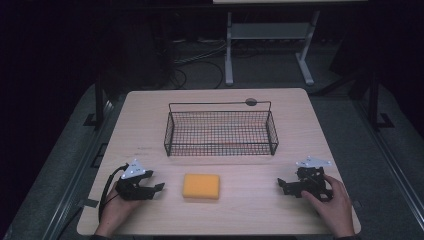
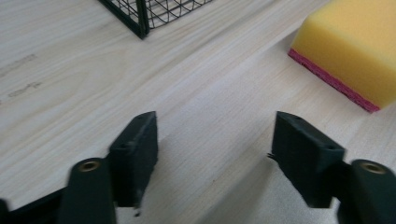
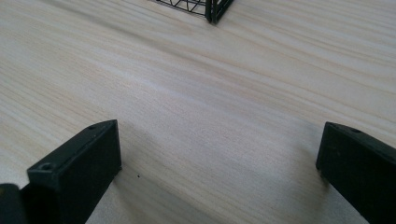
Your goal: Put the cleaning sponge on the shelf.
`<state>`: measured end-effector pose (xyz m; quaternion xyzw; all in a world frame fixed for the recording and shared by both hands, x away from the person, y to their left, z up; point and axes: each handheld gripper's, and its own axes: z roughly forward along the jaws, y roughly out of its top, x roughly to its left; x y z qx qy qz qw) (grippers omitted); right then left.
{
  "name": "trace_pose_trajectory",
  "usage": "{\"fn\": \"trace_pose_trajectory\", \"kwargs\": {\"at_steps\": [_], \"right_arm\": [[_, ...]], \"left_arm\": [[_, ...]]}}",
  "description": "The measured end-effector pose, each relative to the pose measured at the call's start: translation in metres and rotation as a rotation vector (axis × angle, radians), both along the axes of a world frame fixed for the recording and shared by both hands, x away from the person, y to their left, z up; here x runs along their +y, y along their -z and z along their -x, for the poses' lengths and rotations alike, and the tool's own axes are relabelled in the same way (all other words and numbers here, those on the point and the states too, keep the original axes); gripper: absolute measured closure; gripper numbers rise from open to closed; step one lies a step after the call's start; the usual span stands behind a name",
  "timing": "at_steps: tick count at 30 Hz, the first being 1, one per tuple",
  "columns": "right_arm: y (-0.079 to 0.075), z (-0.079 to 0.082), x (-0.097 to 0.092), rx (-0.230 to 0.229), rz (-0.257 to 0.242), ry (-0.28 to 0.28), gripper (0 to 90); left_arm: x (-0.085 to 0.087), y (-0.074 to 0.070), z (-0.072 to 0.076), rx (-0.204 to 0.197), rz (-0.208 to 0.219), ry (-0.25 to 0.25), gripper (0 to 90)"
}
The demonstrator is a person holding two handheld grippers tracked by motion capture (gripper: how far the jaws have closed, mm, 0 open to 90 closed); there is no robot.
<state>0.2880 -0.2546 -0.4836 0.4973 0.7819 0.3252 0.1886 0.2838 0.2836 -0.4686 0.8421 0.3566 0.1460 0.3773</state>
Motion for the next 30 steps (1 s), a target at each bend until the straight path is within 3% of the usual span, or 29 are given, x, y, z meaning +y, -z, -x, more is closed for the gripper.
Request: {"fn": "trace_pose_trajectory", "kwargs": {"at_steps": [5, 16, 30], "right_arm": [[0.000, 0.000, 0.000, 0.000, 0.000, 0.000, 0.0], [0.000, 0.000, 0.000, 0.000, 0.000, 0.000, 0.0], [0.000, 0.000, 0.000, 0.000, 0.000, 0.000, 0.0]], "left_arm": [[0.000, -0.006, 0.002, -0.022, 0.017, -0.007, 46.2], [-0.008, -0.015, 0.003, 0.042, 0.013, 0.054, 87.9], [-0.019, -0.023, -0.004, 0.058, 0.027, 0.089, 89.7]]}}
